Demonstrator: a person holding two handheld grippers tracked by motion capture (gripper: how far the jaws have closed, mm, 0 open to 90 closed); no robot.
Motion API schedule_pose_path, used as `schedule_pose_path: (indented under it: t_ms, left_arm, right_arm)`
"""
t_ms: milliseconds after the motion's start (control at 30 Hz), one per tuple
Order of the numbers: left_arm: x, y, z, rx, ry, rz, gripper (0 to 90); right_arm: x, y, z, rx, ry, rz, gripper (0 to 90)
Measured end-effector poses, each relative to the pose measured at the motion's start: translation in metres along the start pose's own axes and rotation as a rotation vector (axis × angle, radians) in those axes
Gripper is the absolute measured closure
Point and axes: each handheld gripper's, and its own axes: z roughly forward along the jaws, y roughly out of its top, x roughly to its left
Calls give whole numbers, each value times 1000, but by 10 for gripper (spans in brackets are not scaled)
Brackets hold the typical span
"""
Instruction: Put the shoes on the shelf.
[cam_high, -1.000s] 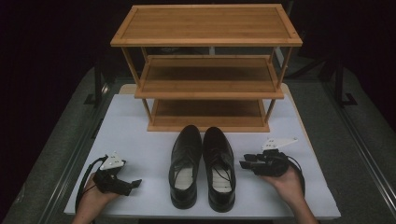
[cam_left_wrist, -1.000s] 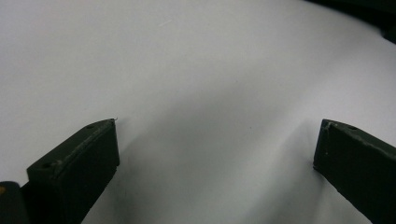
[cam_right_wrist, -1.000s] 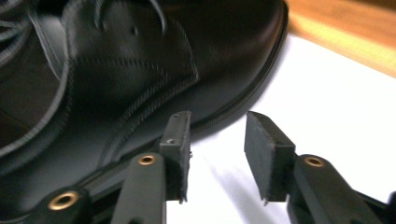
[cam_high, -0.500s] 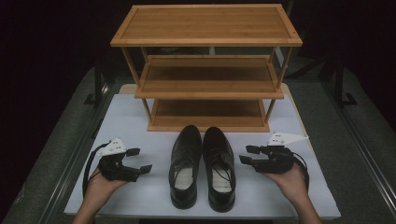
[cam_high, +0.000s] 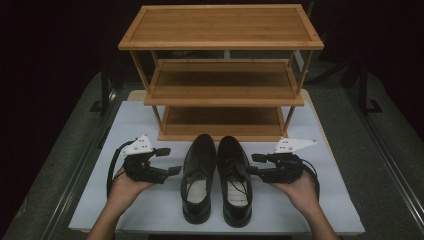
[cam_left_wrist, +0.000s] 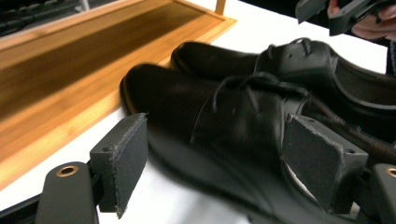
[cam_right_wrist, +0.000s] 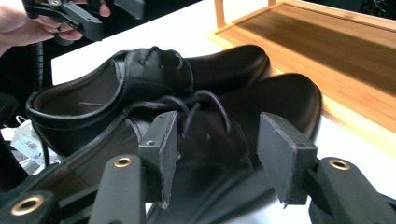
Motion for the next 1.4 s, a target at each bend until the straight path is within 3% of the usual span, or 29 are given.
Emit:
schedule_pose_path:
  t_ms: [333,500,567,867,1000,1033,1100,1133,1233,1400]
  left_arm:
    - [-5,12,24,-17,-43,13,224]
    - [-9,8,34,13,-59,22,224]
    - [-13,6,37,39,-32,51,225]
    - [-18,1,43,77,-35,70,259]
    - [-19,-1,44,74,-84,61,366]
    - [-19,-1,44,71,-96,64,429]
    - [-19,-1,42,74,-88,70,538]
    - [-19,-1,41,75,-76,78,538]
    - [-16,-2,38,70,-104,50,641]
    - [-19,0,34,71,-90,74,738]
  right_arm:
    - [5,8,14,-3,43,-17,461]
    - [8,7,18,4,52,-23,458]
    - [9,5,21,18,44,-26,458]
    - [12,-1,25,66,3,-43,465]
    - [13,-5,29,103,-12,-45,478]
    - [13,-6,30,101,4,-40,514]
    - [13,-6,30,99,12,-39,559]
    - [13,-6,30,99,12,-39,559]
    - [12,-6,27,93,33,-24,650]
    - [12,-6,24,87,40,-34,719]
